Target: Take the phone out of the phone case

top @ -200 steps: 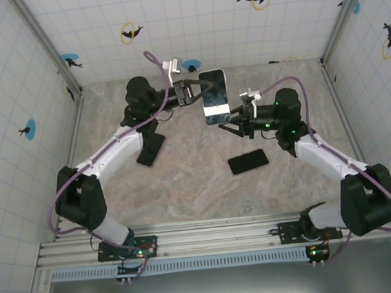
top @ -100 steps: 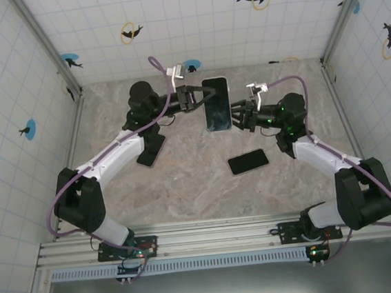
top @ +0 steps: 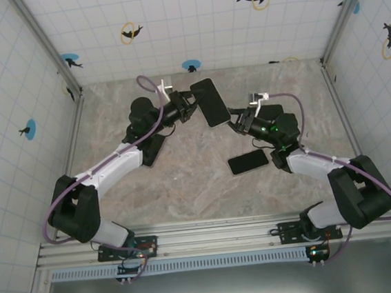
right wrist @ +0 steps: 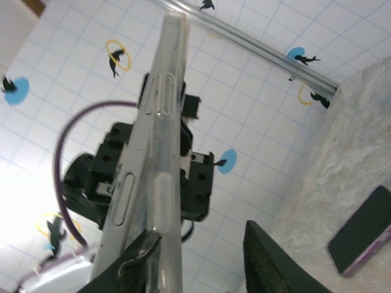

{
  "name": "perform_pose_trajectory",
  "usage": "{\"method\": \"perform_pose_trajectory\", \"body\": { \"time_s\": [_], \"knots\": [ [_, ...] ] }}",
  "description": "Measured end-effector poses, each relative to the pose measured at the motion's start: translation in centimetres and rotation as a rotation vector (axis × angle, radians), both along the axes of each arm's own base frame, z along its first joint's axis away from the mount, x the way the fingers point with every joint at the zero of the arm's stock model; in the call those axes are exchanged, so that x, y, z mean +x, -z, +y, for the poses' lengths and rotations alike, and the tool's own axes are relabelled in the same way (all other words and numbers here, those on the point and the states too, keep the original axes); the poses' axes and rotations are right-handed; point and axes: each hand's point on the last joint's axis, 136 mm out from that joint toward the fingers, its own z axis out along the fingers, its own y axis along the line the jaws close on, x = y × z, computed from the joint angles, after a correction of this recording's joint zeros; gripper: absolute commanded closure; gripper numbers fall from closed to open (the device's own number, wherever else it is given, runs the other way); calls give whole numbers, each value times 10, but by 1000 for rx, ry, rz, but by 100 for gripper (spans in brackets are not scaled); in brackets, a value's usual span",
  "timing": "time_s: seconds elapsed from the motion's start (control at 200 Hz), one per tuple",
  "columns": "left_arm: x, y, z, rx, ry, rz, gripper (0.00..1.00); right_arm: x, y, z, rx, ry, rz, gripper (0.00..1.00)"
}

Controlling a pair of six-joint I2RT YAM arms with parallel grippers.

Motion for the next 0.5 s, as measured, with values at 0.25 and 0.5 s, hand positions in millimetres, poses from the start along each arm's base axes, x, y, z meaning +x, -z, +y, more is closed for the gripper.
{"method": "perform_pose_trajectory", "body": {
  "time_s": [0.25,0.5],
  "knots": [
    [6,9,4,-11,-46,41,85,1,-4,-2,62,17,53,87],
    [9,28,8,12,-82,83,60,-1,-2,-1,85,5,96,97]
  ]
}}
